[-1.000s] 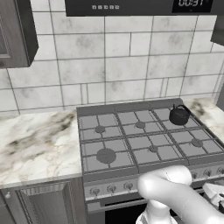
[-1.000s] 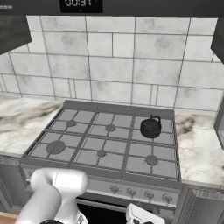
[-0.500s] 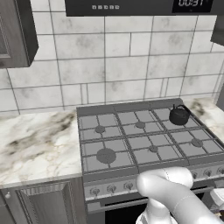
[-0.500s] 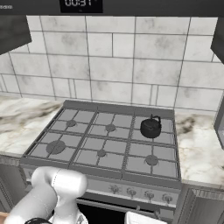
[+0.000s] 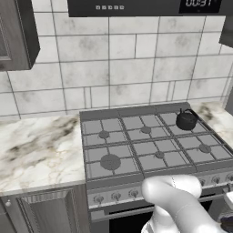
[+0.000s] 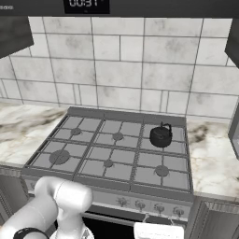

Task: The kettle is done boiling. Turn off the stove, then wait for 300 timesteps before moving the kettle to the dining table.

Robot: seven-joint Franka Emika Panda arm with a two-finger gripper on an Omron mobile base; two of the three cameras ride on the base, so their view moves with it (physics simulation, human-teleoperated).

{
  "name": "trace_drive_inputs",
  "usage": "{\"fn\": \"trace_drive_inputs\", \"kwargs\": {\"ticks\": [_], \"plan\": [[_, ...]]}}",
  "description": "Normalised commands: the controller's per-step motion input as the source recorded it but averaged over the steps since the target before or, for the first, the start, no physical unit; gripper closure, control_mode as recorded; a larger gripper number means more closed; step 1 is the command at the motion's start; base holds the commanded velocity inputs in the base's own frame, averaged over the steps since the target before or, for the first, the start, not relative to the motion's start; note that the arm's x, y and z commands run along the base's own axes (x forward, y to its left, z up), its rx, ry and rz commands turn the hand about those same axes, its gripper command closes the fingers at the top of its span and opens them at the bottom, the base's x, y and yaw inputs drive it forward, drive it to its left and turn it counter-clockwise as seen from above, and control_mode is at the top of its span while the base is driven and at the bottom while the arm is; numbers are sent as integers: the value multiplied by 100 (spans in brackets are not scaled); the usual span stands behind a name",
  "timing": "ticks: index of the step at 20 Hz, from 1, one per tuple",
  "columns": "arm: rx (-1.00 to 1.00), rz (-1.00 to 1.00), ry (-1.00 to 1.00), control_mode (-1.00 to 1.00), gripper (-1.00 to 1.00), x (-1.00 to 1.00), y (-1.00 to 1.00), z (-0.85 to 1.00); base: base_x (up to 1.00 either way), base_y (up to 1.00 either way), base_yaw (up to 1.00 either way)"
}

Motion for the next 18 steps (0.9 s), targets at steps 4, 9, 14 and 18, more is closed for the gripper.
{"fn": "trace_drive_inputs", "kwargs": {"ticks": [4,9,14,18], "plan": [[-29,0,-7,-100,-100,0,2,60,0,0,0],[-29,0,-6,-100,-100,0,3,61,0,0,0],[-30,0,-5,-100,-100,1,4,62,0,0,0],[-28,0,-3,-100,-100,4,3,57,0,0,0]]}}
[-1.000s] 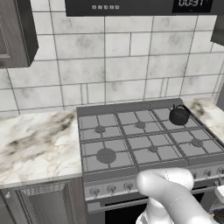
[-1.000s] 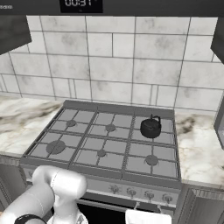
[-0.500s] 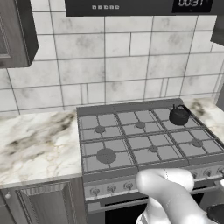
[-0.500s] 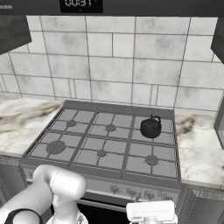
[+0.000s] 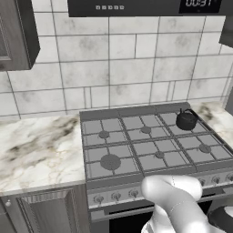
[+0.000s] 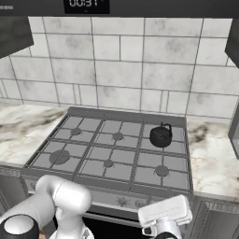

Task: The kettle is done boiling. Turn off the stove, then wait for 300 timesteps before moving the kettle to the dining table.

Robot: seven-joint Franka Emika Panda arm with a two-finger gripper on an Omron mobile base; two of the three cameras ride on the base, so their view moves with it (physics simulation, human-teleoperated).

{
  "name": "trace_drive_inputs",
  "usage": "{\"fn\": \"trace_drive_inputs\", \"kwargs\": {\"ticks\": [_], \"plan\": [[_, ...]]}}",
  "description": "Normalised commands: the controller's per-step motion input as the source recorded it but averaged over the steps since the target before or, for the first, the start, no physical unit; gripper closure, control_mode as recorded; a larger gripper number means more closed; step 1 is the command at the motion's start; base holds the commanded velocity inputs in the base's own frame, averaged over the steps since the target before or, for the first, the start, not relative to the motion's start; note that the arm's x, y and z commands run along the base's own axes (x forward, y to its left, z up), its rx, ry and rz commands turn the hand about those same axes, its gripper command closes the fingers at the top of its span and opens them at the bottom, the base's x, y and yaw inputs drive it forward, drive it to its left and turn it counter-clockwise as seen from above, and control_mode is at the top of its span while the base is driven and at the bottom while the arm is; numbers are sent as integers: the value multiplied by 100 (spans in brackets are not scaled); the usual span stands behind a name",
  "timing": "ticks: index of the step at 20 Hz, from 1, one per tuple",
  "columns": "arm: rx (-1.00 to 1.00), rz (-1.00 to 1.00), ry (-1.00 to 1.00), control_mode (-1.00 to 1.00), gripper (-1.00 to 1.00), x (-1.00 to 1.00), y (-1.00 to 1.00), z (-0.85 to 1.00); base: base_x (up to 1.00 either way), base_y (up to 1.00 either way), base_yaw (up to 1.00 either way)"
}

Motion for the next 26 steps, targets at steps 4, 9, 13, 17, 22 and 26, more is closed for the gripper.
{"fn": "trace_drive_inputs", "kwargs": {"ticks": [4,9,13,17,22,26], "plan": [[-29,0,-4,-100,-100,3,4,55,0,0,0],[-28,0,-5,-100,-100,4,6,48,0,0,0],[-30,1,-6,-100,-100,3,7,47,0,0,0],[-30,3,-7,-100,-100,3,4,46,0,0,0],[-30,5,-6,-100,-100,6,6,43,0,0,0],[-28,6,-2,-100,-100,9,5,32,0,0,0]]}}
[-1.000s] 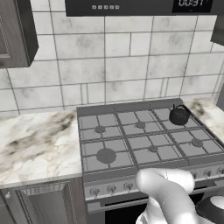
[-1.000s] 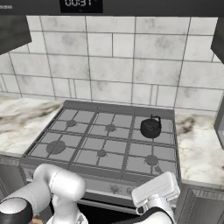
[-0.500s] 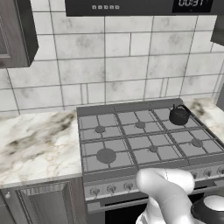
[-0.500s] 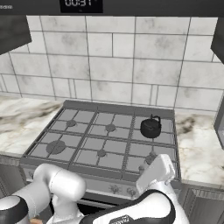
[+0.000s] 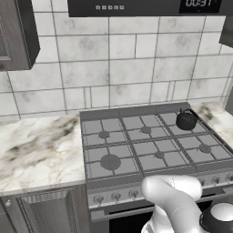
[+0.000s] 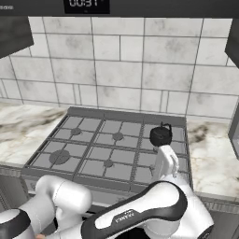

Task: The kettle is done boiling. Turn off the stove, then wait for 300 timesteps before moving the kettle to the dining table.

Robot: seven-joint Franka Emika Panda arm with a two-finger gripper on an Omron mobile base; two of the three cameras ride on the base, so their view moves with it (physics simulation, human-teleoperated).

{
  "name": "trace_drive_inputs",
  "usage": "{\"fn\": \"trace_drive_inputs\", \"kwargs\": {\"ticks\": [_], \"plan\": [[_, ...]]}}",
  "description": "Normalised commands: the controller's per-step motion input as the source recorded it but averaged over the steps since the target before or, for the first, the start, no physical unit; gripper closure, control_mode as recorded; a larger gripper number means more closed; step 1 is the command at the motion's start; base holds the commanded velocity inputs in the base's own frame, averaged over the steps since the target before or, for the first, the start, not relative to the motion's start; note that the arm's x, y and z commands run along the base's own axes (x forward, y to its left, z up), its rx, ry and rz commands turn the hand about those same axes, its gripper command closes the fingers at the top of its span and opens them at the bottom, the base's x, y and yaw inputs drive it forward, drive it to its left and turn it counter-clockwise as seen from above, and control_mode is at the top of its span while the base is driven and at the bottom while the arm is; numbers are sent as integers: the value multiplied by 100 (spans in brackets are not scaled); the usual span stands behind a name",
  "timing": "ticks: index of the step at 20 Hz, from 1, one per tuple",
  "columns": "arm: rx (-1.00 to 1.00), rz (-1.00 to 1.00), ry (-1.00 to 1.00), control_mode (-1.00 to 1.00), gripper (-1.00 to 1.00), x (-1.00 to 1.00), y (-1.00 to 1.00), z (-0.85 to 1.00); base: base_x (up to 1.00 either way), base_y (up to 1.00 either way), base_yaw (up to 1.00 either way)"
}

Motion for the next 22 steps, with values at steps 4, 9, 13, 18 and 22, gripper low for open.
{"fn": "trace_drive_inputs", "kwargs": {"ticks": [4,9,13,18,22], "plan": [[-24,8,0,-100,-100,14,3,16,0,0,0],[-23,10,0,-100,-100,18,1,8,0,0,0],[-20,10,0,-100,-100,24,7,0,0,0,0],[-14,9,2,-100,-100,28,2,0,0,0,0],[-8,8,5,-100,-100,31,9,-3,0,0,0]]}}
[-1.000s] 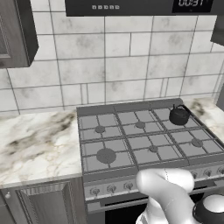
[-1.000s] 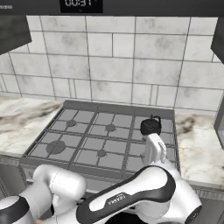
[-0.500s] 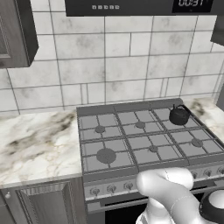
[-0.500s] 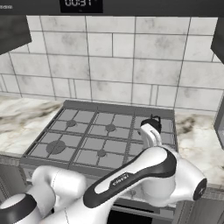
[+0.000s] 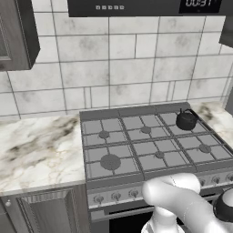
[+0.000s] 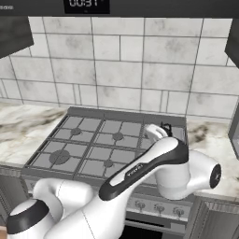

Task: The kettle is done boiling. Turn off the stove, then wait for 300 timesteps before moving the kettle to the dining table.

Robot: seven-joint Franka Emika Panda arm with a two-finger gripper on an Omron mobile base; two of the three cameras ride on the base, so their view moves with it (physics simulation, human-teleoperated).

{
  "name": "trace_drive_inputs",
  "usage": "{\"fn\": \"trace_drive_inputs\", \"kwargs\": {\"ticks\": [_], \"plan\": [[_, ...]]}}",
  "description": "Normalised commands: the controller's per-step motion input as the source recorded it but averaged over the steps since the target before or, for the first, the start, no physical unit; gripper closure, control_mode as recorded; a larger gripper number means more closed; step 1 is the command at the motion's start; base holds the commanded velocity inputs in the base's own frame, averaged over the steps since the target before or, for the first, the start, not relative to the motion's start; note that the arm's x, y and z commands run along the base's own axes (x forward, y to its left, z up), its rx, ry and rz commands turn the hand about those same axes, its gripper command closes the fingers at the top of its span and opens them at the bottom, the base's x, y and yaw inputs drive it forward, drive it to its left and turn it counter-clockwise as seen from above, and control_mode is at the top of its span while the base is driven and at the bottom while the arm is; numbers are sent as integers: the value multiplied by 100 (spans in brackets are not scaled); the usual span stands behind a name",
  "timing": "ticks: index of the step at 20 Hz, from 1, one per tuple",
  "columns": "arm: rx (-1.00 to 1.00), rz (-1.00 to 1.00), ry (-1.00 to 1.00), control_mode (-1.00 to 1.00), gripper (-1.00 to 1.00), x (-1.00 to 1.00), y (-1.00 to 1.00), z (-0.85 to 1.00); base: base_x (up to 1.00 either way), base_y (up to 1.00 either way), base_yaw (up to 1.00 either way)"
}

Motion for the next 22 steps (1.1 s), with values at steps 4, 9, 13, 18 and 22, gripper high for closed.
{"fn": "trace_drive_inputs", "kwargs": {"ticks": [4,9,13,18,22], "plan": [[-5,6,7,-100,-100,34,15,-10,0,0,0],[-2,5,7,-100,-100,24,7,-18,0,0,0],[-1,0,3,-100,-100,21,0,-18,0,0,0],[-4,0,1,-100,-100,39,9,-2,0,0,0],[-9,0,0,-100,-100,39,2,0,0,0,0]]}}
